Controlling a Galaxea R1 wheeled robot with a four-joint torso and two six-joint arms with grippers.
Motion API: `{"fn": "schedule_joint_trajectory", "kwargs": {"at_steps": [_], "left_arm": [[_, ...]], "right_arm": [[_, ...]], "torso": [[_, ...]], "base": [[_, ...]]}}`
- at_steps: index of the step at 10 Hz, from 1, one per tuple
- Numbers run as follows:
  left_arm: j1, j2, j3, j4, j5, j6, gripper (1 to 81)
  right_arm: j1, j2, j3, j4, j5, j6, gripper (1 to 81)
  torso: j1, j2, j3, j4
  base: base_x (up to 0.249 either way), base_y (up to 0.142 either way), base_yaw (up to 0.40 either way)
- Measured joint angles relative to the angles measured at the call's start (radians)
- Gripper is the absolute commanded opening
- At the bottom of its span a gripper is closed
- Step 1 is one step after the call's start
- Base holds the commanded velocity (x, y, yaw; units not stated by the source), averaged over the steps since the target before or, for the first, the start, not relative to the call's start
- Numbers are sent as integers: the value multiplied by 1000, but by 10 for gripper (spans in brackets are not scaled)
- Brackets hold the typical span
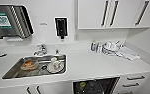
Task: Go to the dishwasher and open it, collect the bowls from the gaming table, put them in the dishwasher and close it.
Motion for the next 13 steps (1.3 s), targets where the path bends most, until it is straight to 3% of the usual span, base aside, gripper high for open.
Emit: {"fn": "schedule_joint_trajectory", "kwargs": {"at_steps": [2,3,7,13], "left_arm": [[0,0,0,0,19,0,811],[0,0,0,0,20,0,811],[-1,3,0,0,23,0,811],[0,8,0,0,22,0,811]], "right_arm": [[49,-54,111,3,-30,-33,811],[86,-66,148,63,-62,20,811],[404,-104,232,196,81,71,811],[319,-128,259,233,58,66,811]], "torso": [[0,0,0,0],[0,0,0,0],[1,0,-1,0],[2,1,-1,0]], "base": [[0,0,0],[0,0,0],[0,0,0],[0,0,0]]}}
